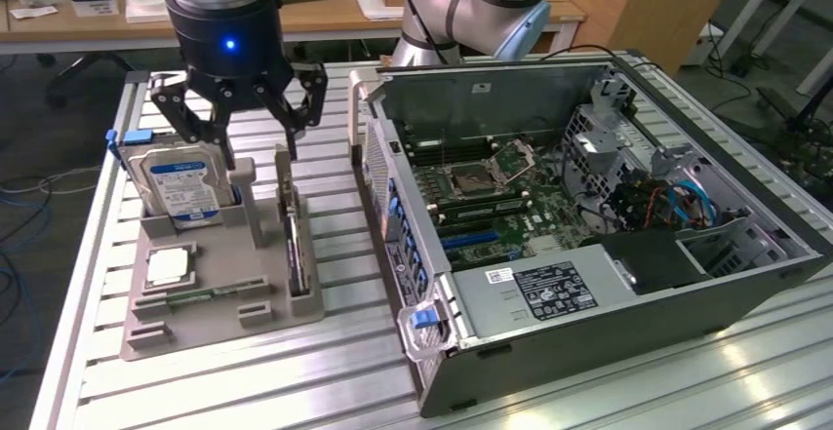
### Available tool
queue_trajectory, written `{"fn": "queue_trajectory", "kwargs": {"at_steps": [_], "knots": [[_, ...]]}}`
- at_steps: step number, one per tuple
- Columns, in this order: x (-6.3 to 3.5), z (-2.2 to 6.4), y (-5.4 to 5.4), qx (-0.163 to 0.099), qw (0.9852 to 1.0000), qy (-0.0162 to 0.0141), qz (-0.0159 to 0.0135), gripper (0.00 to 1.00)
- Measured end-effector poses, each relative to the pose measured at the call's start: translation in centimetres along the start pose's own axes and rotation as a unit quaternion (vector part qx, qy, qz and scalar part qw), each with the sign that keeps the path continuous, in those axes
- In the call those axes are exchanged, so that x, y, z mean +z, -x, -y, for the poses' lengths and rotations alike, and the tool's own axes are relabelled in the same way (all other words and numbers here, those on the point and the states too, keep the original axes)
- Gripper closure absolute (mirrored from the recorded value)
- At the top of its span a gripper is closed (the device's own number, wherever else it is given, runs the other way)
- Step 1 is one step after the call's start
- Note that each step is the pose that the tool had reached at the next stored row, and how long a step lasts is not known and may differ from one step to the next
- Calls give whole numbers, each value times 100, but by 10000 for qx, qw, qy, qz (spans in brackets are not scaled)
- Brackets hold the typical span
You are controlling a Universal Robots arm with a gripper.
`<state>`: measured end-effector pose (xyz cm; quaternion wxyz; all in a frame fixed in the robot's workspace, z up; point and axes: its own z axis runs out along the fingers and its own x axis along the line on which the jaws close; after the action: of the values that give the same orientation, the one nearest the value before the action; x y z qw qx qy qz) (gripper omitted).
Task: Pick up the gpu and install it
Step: 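Pick up the gpu and move the gpu toward the slot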
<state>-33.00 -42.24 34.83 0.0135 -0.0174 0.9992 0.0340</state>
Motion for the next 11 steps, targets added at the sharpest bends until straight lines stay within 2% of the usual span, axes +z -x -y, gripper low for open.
{"fn": "queue_trajectory", "kwargs": {"at_steps": [11], "knots": [[42, 7, -1, 0, 10000, 1, 1, 35]]}}
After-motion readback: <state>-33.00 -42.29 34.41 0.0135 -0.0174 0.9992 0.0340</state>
